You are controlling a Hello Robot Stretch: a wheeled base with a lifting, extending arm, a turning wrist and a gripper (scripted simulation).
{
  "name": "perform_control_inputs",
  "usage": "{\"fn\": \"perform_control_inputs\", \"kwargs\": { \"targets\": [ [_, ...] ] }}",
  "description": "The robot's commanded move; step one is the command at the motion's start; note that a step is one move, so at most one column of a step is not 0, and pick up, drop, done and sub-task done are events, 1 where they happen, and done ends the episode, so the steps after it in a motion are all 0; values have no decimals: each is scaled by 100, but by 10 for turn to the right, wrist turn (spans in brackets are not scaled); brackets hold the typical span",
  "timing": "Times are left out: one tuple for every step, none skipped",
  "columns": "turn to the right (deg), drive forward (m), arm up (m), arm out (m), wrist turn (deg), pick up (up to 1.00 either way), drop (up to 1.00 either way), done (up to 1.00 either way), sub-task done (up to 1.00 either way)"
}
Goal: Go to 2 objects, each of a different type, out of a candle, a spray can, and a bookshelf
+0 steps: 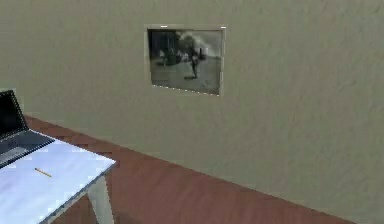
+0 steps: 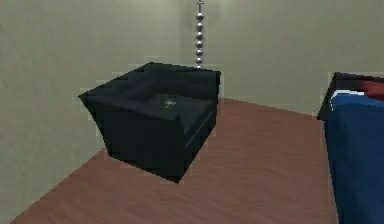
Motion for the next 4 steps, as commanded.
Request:
{"fn": "perform_control_inputs", "kwargs": {
  "targets": [
    [0,100,0,0,0,0,0,0,0],
    [-450,0,0,0,0,0,0,0,0],
    [-60,0,0,0,0,0,0,0,0],
    [0,100,0,0,0,0,0,0,0]
  ]
}}
